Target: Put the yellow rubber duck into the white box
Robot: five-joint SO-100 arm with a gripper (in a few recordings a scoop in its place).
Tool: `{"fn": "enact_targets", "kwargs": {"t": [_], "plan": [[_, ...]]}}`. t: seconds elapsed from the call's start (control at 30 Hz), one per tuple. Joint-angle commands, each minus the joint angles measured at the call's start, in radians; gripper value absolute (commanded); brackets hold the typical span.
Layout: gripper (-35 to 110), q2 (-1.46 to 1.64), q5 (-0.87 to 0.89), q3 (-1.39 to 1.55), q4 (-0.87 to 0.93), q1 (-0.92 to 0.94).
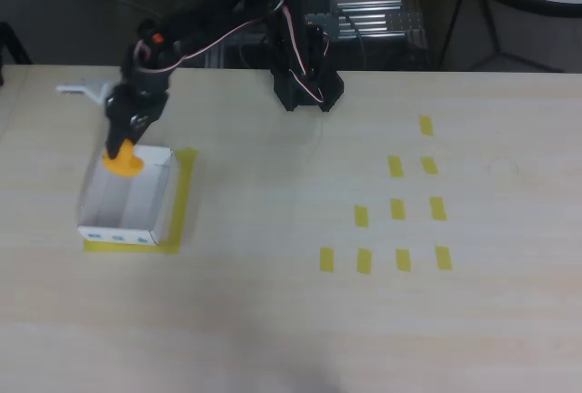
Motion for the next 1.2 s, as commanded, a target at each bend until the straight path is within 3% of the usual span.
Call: {"fn": "enact_targets", "kwargs": {"t": [0.0,0.33,0.4,0.6,0.73,0.9,1.07,1.17], "plan": [[0,-0.115,-0.035,-0.259,0.028,0.031],[0,-0.273,-0.137,-0.258,0.021,0.021],[14,-0.273,-0.143,-0.258,0.018,0.021],[36,-0.273,-0.144,-0.282,0.012,0.020],[37,-0.273,-0.146,-0.299,0.012,0.017],[28,-0.175,-0.094,-0.293,0.018,-0.018],[3,0.233,0.175,-0.350,0.141,-0.141],[0,0.494,0.319,-0.376,0.201,-0.273]]}}
